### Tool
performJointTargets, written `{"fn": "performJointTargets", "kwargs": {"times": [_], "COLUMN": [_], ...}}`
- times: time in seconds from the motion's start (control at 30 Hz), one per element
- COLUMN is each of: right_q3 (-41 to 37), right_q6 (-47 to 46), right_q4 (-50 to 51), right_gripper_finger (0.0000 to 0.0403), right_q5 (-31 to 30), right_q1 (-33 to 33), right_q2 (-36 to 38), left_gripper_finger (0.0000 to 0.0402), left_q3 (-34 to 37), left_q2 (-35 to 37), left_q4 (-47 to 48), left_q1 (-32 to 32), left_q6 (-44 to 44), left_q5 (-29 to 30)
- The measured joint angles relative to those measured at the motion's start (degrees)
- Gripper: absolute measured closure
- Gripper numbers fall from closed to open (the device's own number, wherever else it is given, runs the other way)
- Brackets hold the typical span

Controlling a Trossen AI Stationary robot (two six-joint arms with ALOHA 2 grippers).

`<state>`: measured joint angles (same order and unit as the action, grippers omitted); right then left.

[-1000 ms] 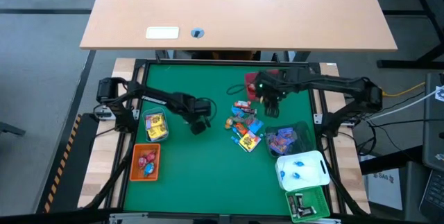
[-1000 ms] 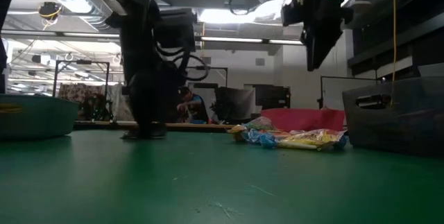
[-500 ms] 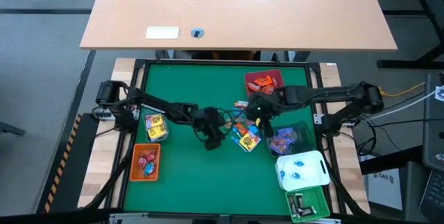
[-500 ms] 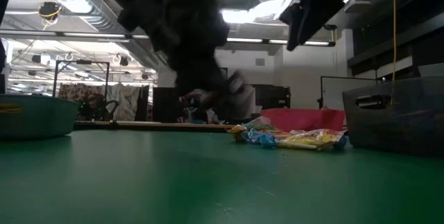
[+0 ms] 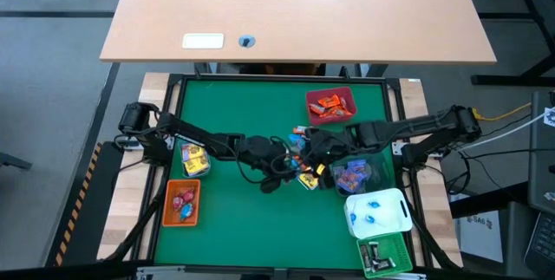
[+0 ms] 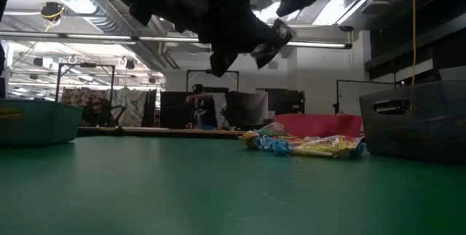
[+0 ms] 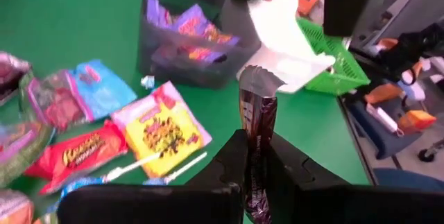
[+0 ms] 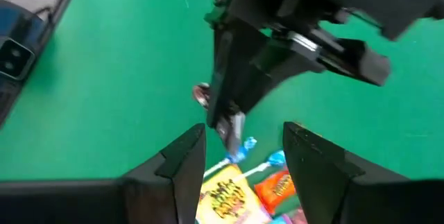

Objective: Sort candy
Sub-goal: Put the brown chocolate bar into the green bin

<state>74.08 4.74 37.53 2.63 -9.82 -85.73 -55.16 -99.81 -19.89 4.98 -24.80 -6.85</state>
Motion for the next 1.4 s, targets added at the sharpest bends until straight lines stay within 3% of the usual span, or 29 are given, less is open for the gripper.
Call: {"fn": "performJointTargets", "kwargs": {"times": [0.47,1.0,1.4], "right_q3": [0.0,0.0,0.0], "right_q6": [-1.9,-1.9,-1.9], "right_q4": [-0.2,-0.1,0.0], "right_gripper_finger": [0.0218,0.039,0.0397], "right_q5": [0.0,0.0,0.0], "right_q1": [-0.7,-0.7,-0.7], "right_q2": [0.0,-0.5,-1.2], "left_gripper_finger": [0.038,0.038,0.0373], "left_q3": [0.0,0.0,0.0], "left_q2": [0.0,0.0,0.0], "left_q4": [-6.9,-8.1,-7.3], "left_q1": [0.0,0.1,0.1], "left_q6": [0.0,0.0,0.0], "left_q5": [0.2,0.2,1.5]}}
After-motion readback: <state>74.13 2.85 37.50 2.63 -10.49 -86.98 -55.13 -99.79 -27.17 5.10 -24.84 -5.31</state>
